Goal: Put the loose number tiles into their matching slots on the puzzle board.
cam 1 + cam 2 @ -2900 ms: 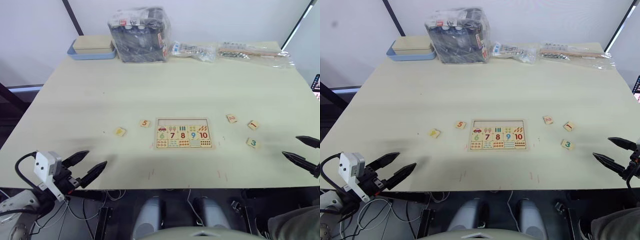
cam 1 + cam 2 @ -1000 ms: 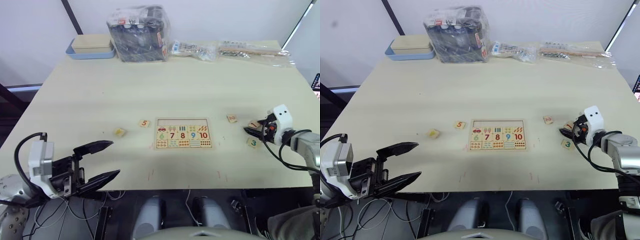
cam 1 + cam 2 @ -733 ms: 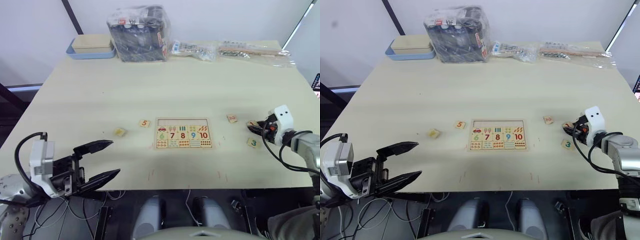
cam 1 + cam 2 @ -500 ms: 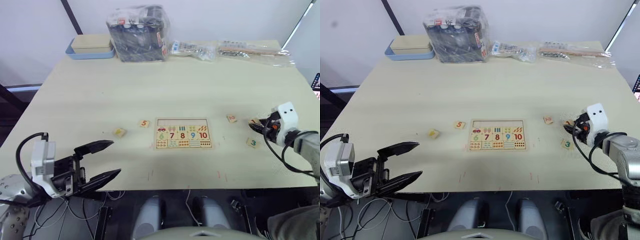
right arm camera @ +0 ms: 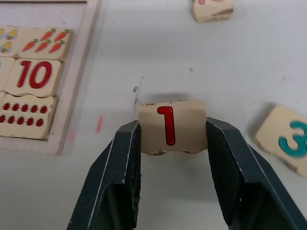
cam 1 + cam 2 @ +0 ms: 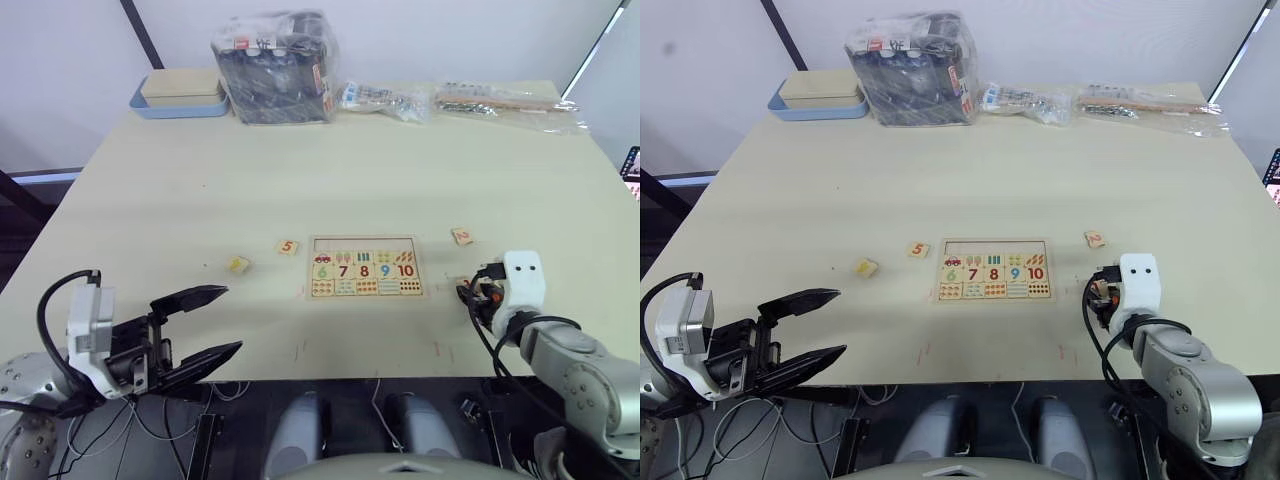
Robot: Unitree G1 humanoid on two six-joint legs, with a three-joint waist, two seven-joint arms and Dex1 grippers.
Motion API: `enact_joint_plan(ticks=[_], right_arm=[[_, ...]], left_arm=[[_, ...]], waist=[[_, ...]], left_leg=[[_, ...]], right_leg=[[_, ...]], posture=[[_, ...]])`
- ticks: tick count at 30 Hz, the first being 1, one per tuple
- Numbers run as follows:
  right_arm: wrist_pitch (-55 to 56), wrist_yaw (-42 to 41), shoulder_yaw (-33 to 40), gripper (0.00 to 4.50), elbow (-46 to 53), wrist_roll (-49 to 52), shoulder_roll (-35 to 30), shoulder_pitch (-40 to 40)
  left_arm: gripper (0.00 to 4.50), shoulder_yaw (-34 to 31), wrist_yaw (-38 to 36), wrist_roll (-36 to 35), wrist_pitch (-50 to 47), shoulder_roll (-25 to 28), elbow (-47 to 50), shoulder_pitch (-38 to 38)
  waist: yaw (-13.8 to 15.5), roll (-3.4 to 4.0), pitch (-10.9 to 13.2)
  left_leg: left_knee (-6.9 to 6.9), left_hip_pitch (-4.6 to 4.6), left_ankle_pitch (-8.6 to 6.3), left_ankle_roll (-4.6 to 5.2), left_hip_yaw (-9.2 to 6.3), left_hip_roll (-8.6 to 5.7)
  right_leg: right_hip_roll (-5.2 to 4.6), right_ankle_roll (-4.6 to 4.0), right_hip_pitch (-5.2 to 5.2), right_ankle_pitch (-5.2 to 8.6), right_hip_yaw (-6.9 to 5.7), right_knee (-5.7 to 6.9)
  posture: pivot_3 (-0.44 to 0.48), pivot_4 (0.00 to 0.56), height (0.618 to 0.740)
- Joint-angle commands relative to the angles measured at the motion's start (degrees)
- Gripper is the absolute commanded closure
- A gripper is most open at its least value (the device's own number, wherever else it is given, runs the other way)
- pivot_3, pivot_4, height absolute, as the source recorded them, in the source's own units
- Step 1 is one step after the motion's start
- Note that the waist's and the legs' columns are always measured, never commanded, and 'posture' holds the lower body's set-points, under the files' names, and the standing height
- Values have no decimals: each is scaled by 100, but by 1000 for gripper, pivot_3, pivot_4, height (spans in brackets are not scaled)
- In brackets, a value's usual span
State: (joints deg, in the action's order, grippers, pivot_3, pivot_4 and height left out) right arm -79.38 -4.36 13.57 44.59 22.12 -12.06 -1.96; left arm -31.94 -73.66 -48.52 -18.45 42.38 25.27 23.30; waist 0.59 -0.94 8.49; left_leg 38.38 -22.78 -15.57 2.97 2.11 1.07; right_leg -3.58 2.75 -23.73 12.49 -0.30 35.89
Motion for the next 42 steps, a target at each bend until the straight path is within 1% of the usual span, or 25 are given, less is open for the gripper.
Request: enact_joint_plan(ticks=[1, 5, 6, 7, 8, 11, 16, 18, 21, 23, 24, 25, 27, 29, 31, 33, 35, 36, 42], right_arm=[[-116, 334, -108, 3098, 244, -237, 211, 26], [-120, 281, -126, 3098, 153, -222, 338, 20], [-97, 282, -122, 2089, 134, -246, 341, 37], [-63, 236, -118, 1818, 133, -237, 316, 56], [-41, 159, -98, 1260, 182, -202, 270, 60], [-101, -251, 104, 47, 475, 77, 14, -50], [-668, -773, 456, 47, 828, 425, -512, -382], [-893, -1136, 625, 47, 890, 670, -840, -603], [-951, -1762, 834, 47, 851, 1108, -1320, -835], [-730, -2204, 881, 47, 771, 1383, -1720, -870], [-274, -2708, 869, 47, 618, 1487, -2145, -812], [68, -3067, 856, 47, 497, 1561, -2456, -767], [926, -4148, 935, 47, 20, 1793, -3002, -613], [2186, -5173, 739, 47, -567, 1463, -3611, -326], [3115, -5868, 525, 47, -1192, 1225, -4003, -250], [4202, -6532, 146, 47, -1903, 803, -4326, -297], [5426, -7078, -322, 47, -2713, 248, -4517, -447], [5761, -7233, -511, 47, -3092, 96, -4528, -599], [6995, -7851, -1572, 47, -5025, -656, -4301, -1789]], left_arm=[[0, -108, -32, -65, 7, 32, 67, 59], [0, -88, 26, -59, 16, 5, 121, 85], [0, -85, 50, -74, 3, 0, 127, 83], [0, -79, 59, -112, -42, 10, 137, 88], [0, -75, 52, -139, -82, 29, 147, 103], [0, -102, 49, -226, -197, 39, 156, 154], [0, -127, 58, -269, -249, 18, 155, 161], [0, -103, 76, -209, -203, -7, 164, 155], [0, -57, 135, -67, -88, -61, 157, 135], [0, -52, 206, 51, 273, -312, 71, 0], [0, -11, 18, 17, 377, -364, -46, -69], [0, 20, -129, -10, 433, -390, -131, -120], [0, 50, -349, -21, 539, -398, -287, -200], [0, 29, -530, -119, 566, -394, -369, -209], [0, -3, -713, -215, 491, -317, -436, -172], [0, -41, -827, -274, 392, -233, -502, -124], [0, -68, -951, -273, 386, -173, -590, -100], [0, -80, -992, -259, 395, -157, -638, -94], [0, -107, -1066, -183, 397, -93, -753, -83]], waist=[[-1, 3, 0], [-5, 1, -1], [-6, 1, -1], [-9, 1, -1], [-10, 1, -1], [-9, 2, 0], [-18, 7, 4], [-21, 7, 4], [-27, 11, 8], [-17, 11, 9], [-12, 10, 9], [0, 9, 11], [8, 4, 9], [9, -7, 7], [5, -10, 8], [-11, -12, 9], [-14, -13, 10], [-20, -13, 10], [-38, -7, 15]], left_leg=[[-1, 0, 0, 0, 0, 0], [0, 0, 0, 0, 0, 0], [0, 0, 0, 0, -1, 0], [0, 0, 0, 0, -1, 0], [0, 1, 0, 0, -1, 0], [1, 1, 0, 0, 0, 0], [-2, -1, 0, 0, -2, 1], [-5, 0, 0, 0, -7, 6], [-5, -2, 0, 0, -5, 4], [-5, -2, -1, 0, -5, 3], [-5, -3, -1, 1, -6, 0], [-6, -5, -1, 1, -6, -1], [-5, -7, -1, 2, -7, -4], [-5, -7, -2, 3, -9, -3], [-5, -6, -3, 5, -9, -3], [-1, -5, -4, 7, -4, -3], [0, -1, -4, 7, -1, -1], [0, 1, -4, 7, 1, 2], [0, 1, -3, 6, 7, 7]], right_leg=[[0, 0, -1, 0, 0, 0], [0, 0, 0, 0, -1, 0], [0, 1, 0, 0, -1, 0], [1, 1, 0, 0, -1, 0], [1, 1, 0, 0, -1, 0], [-1, 2, 1, 1, -1, -1], [0, 2, -2, 2, -3, -2], [2, 0, -3, 3, -7, -2], [-1, -1, -3, 3, -5, -4], [-2, -1, -2, 3, -6, -6], [-5, -1, -1, 3, -7, -9], [-6, -1, -1, 3, -8, -10], [-5, -2, 0, 3, -10, -13], [-2, -1, 3, 3, -13, -17], [-2, 0, 6, 4, -13, -19], [-2, 4, 6, 5, -10, -19], [-3, 16, 6, 11, -11, -17], [-1, 19, 6, 13, -12, -17], [1, 0, 5, 2, -11, -12]], posture=[[0, 150, 740], [0, 150, 740], [0, 150, 740], [0, 150, 740], [0, 150, 740], [0, 150, 740], [0, 150, 740], [0, 150, 740], [0, 150, 740], [0, 150, 740], [0, 150, 740], [0, 150, 740], [0, 150, 740], [0, 150, 740], [0, 150, 740], [0, 150, 740], [0, 150, 740], [0, 150, 740], [0, 150, 740]])
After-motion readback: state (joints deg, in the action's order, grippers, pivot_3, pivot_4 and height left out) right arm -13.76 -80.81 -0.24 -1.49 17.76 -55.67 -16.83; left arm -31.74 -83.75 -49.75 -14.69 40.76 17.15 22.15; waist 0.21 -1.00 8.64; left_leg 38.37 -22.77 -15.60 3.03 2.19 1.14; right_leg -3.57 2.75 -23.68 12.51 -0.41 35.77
